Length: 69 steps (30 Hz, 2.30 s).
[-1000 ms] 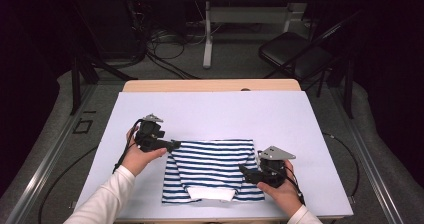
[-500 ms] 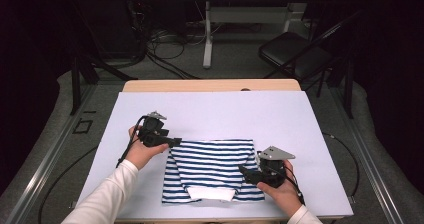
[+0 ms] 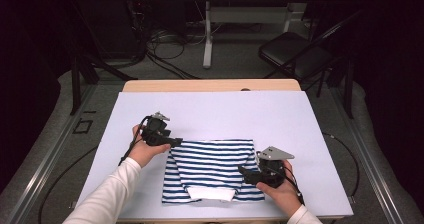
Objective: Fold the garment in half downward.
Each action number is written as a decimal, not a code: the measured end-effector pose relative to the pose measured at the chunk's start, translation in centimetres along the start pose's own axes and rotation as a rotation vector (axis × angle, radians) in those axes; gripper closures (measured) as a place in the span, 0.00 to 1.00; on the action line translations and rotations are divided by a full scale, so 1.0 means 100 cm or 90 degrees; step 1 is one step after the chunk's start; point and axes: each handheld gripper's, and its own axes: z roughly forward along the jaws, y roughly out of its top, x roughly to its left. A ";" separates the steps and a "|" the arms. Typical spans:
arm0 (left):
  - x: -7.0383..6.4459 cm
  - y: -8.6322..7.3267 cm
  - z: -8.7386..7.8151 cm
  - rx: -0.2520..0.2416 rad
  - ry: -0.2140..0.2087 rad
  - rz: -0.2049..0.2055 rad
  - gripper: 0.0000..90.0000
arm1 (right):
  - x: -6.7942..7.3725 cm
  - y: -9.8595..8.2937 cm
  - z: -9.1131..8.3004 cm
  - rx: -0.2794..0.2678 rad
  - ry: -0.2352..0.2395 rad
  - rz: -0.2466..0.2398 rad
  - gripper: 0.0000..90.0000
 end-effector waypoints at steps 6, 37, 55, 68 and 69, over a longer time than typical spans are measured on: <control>0.000 -0.001 0.005 0.017 0.014 0.017 0.41 | 0.000 0.000 0.000 0.002 0.001 -0.001 0.17; 0.007 -0.001 0.019 0.057 0.031 0.042 0.73 | 0.000 -0.001 0.000 0.003 0.002 -0.007 0.17; 0.007 -0.002 0.025 0.084 0.033 0.029 0.81 | 0.000 -0.001 0.001 0.001 0.003 -0.006 0.17; 0.006 -0.002 0.022 0.084 0.029 -0.003 0.96 | 0.000 -0.001 0.000 0.003 0.005 -0.003 0.17; 0.006 -0.002 0.022 0.083 0.030 -0.006 0.96 | 0.000 0.000 0.000 0.003 0.007 -0.002 0.17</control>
